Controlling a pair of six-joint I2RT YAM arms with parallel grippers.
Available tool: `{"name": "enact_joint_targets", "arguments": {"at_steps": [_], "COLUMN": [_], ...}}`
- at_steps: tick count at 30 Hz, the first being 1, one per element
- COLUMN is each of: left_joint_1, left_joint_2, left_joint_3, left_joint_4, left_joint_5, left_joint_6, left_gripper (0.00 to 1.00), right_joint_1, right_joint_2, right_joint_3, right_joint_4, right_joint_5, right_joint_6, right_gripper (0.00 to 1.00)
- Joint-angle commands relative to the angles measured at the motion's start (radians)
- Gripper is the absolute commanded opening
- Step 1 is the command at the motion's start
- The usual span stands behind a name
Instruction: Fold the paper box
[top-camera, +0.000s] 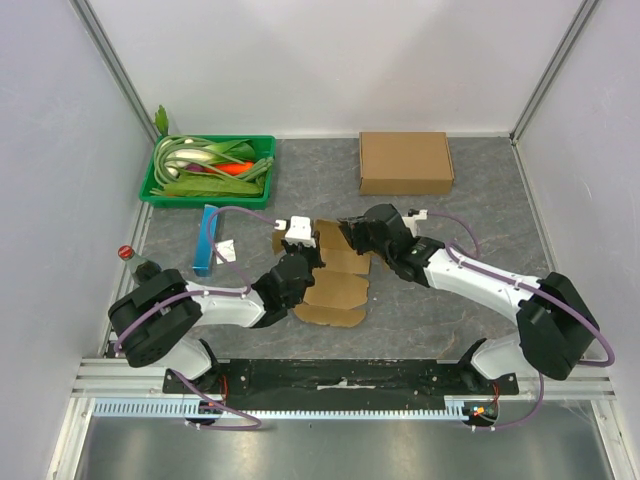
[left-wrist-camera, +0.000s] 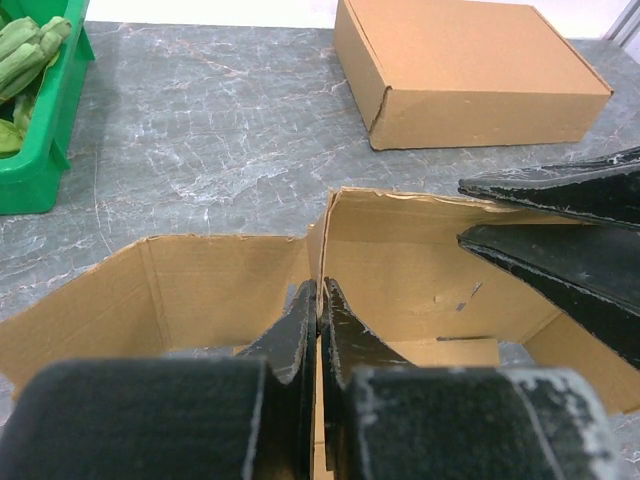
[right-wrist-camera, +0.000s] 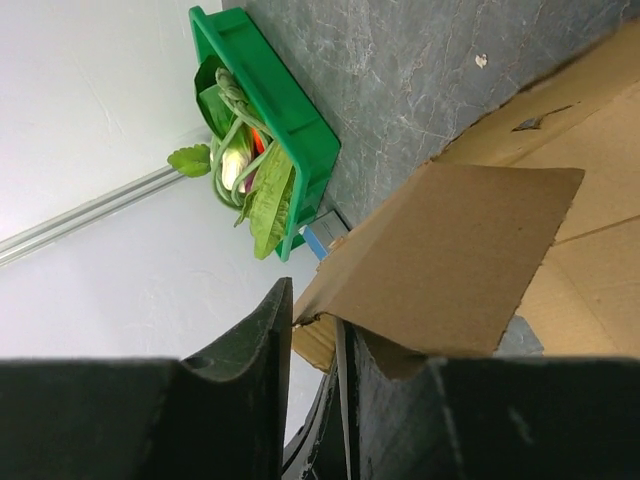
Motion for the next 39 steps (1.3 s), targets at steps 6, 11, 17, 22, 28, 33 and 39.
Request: {"name": "enact_joint_targets", "arguments": {"at_steps": [6,11,17,22,28,33,39], "left_joint_1": [-0.011,-0.008,0.018,0.198,0.322,0.321,0.319], "left_joint_2": [-0.005,-0.306,-0.761,-0.759,-0.462,-0.294,-0.178], "left_joint_3": [-0.004,-0.08,-0.139,-0.129,-0.038,-0.001,0.053], "left_joint_4": [0.103,-0.248,-0.766,-0.849,-0.72,-0.596,-0.559], "left_joint_5": [0.079,0.295,0.326,0.412,0.541,0.599,0.657], "left_joint_6": [-0.026,-0.215,-0.377,-0.385,-0.289,-0.255,-0.247], "left_gripper": [0.06,0.71,0.84,0.97,0.96,0.85,0.48], "right_joint_1": [-0.011,-0.02,-0.02,-0.03,-0.039,-0.045,-0.045], "right_joint_2": [0.001,-0.008,-0.025,-0.063,-0.098,-0.114,-0.117], "right_joint_3": [-0.053,-0.115,-0.2,-0.25,-0.269,-0.274,-0.27], "right_joint_4": [0.036,0.085,0.148,0.177,0.177,0.179,0.185], "right_joint_5": [0.036,0.016,-0.004,-0.012,-0.012,-0.007,-0.009], "right_joint_6": [0.204,0.178,0.121,0.087,0.076,0.092,0.098], "right_gripper": [0.2,0.01,0.0,0.0,0.0,0.0,0.0]}}
